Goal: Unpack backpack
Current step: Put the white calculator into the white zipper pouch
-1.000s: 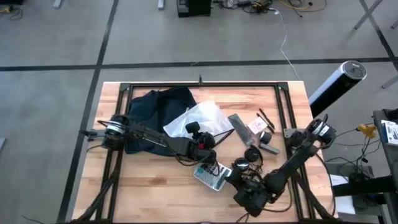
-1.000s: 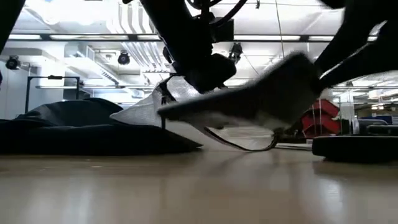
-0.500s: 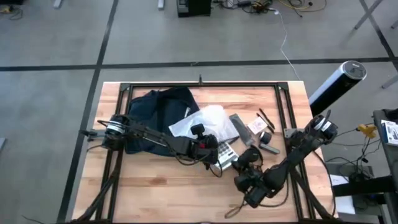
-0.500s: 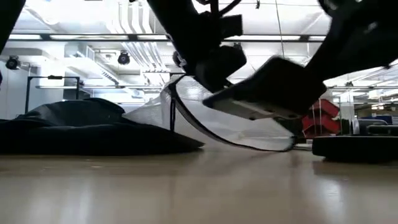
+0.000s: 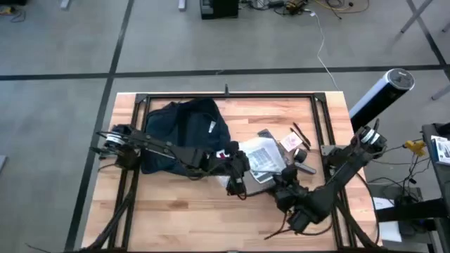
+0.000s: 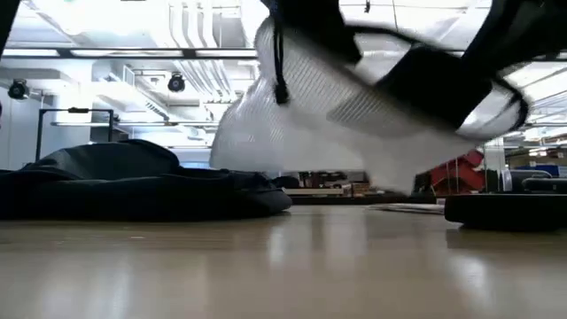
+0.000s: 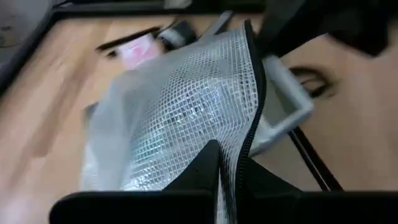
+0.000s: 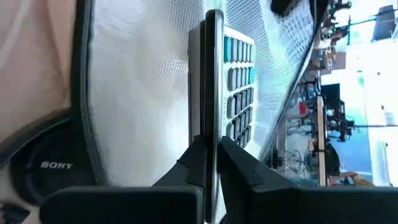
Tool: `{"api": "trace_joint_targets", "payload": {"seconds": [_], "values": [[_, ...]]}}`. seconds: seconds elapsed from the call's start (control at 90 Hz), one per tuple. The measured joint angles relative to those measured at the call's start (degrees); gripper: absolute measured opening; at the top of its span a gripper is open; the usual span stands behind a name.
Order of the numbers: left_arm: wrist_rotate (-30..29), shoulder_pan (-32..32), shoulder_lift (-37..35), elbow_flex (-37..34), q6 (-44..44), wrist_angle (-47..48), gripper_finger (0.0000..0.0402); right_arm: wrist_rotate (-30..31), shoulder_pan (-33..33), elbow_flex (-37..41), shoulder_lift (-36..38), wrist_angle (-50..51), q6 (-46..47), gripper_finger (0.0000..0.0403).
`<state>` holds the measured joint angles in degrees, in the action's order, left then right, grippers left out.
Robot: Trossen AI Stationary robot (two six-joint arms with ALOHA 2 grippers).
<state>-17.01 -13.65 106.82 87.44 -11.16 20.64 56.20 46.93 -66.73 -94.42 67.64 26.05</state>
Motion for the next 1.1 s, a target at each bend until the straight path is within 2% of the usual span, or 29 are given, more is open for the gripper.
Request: {"api": "trace_joint_targets", "payload": {"seconds": [0.178,0.311,0.422,0.567,0.689,0.811,1.1], "values": [[7.4,-0.1,0.0,0.0,-3.1,-5.7,0.0,-4.4,1.6,-1.6,3.3,-0.4,-2.0,0.0007],[10.9,-0.2,0.0,0.0,-3.5,-8.1,0.0,-5.8,0.7,-1.2,4.9,-3.5,-7.6,0.0007],[11.2,-0.5,0.6,0.0,-5.4,-9.2,0.0,-9.4,-1.7,-0.1,5.1,-11.6,-16.0,0.0007],[13.8,-0.8,4.0,0.0,-8.7,-9.1,0.0,-14.7,-5.2,3.6,4.3,-26.8,-28.7,0.0008],[17.0,-1.6,6.1,-0.1,-9.7,-8.9,0.0,-14.6,-7.1,6.6,4.3,-32.9,-31.9,0.0017],[17.2,-2.8,6.5,-0.1,-9.5,-8.3,0.0,-14.5,-8.0,8.6,4.3,-35.2,-31.9,0.0028],[14.8,-3.8,6.5,-0.2,-9.9,-8.5,0.0,-14.7,-14.7,17.4,0.7,-60.8,-45.4,0.0025]]}}
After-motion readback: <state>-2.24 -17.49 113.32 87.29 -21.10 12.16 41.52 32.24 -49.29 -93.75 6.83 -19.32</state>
